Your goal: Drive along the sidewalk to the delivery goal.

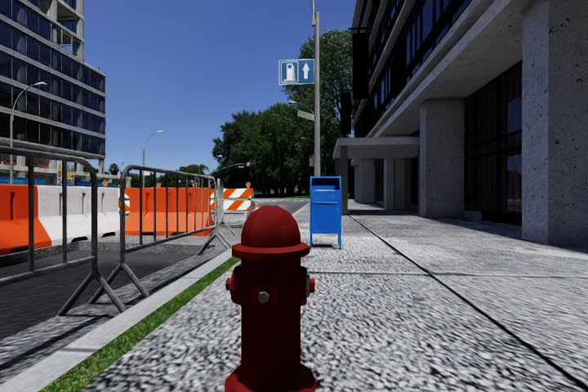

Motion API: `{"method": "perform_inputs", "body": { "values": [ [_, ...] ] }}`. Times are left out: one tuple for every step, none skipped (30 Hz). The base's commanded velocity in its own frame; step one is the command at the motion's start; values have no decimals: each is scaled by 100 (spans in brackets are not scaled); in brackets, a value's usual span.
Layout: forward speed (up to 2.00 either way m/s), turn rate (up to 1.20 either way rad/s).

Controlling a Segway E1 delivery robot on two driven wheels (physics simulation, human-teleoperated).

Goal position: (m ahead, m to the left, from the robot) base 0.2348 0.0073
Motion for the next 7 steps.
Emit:
{"method": "perform_inputs", "body": {
  "values": [
    [0, 0],
    [0, 0],
    [0, 0],
    [0, 0],
    [0, 0],
    [0, 0],
    [0, 0]
  ]
}}
